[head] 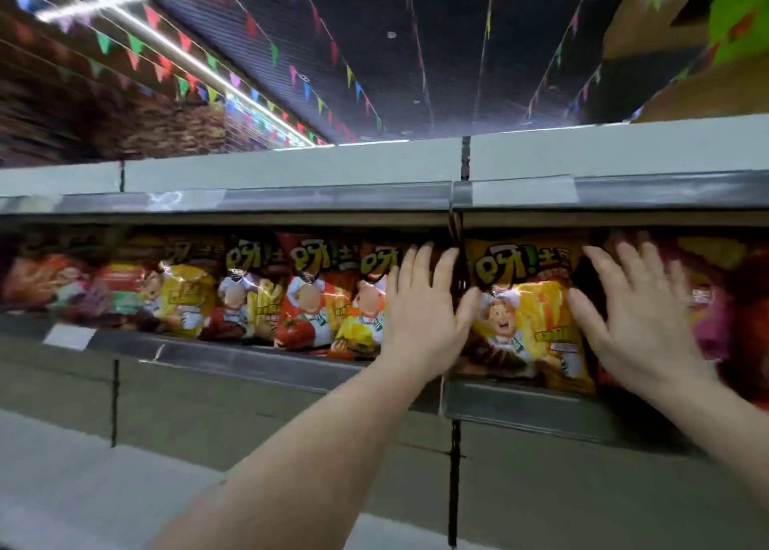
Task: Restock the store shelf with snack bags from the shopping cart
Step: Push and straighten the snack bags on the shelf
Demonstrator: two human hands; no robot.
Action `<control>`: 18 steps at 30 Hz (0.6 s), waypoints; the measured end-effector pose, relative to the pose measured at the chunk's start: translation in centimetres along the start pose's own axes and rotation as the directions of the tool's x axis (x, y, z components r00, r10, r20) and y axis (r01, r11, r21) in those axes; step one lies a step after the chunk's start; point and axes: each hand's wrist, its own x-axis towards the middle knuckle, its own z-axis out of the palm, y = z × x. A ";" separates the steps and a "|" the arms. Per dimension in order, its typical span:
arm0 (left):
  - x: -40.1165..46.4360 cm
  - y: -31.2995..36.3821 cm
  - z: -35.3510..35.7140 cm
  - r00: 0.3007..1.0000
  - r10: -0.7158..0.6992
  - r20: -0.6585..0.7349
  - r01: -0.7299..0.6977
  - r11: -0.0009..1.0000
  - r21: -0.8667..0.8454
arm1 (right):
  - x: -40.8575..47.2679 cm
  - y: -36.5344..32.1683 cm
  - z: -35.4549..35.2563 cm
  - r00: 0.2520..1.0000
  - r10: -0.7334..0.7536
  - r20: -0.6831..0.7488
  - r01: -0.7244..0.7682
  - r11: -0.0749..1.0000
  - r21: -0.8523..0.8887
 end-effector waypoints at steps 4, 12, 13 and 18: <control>-0.6 -3.6 -1.3 0.984 -0.159 -0.084 0.160 0.987 0.005 | 0.0 -7.1 0.4 0.970 -0.243 -0.010 0.233 0.914 0.331; -0.1 -9.5 -4.4 0.915 -0.390 -0.108 0.377 0.918 -0.120 | 1.9 -14.0 4.1 0.938 0.088 0.336 -0.255 0.831 0.494; 0.3 -10.2 -4.7 0.903 -0.419 -0.094 0.403 0.902 -0.154 | 2.3 -14.5 4.4 0.913 0.160 0.376 -0.343 0.802 0.490; 1.4 -13.6 -5.1 0.874 -0.484 0.053 0.480 0.839 -0.256 | 3.3 -16.4 6.7 0.808 0.399 0.434 -0.584 0.640 0.499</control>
